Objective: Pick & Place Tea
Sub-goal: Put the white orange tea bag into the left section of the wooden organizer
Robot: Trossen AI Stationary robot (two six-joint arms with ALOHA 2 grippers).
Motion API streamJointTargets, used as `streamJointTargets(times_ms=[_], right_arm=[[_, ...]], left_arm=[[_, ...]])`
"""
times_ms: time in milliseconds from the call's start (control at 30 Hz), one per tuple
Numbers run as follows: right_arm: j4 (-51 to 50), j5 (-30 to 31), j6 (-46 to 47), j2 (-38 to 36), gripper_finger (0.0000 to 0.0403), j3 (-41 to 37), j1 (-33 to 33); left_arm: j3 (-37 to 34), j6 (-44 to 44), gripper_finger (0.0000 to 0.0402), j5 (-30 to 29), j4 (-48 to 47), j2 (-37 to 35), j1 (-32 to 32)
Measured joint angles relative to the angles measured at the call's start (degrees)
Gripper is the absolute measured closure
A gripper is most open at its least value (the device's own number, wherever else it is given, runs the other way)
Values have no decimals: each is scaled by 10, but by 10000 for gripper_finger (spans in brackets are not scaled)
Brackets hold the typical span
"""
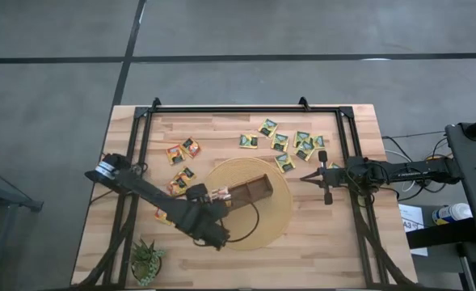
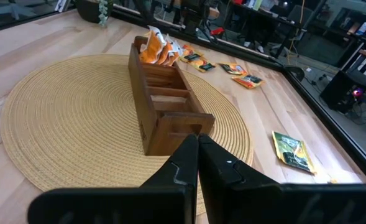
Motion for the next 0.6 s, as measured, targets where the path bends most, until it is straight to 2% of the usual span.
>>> streamJointTargets(times_ms=[167, 300, 600], right_arm=[[0, 0, 0, 0, 394, 0, 0], [0, 0, 0, 0, 394, 0, 0], [0, 0, 0, 0, 394, 0, 0]], left_arm=[[-2, -20, 401, -5, -2, -10, -13], [-2, -3, 401, -11, -1, -10, -8], [-2, 29, 401, -90, 48, -10, 32]])
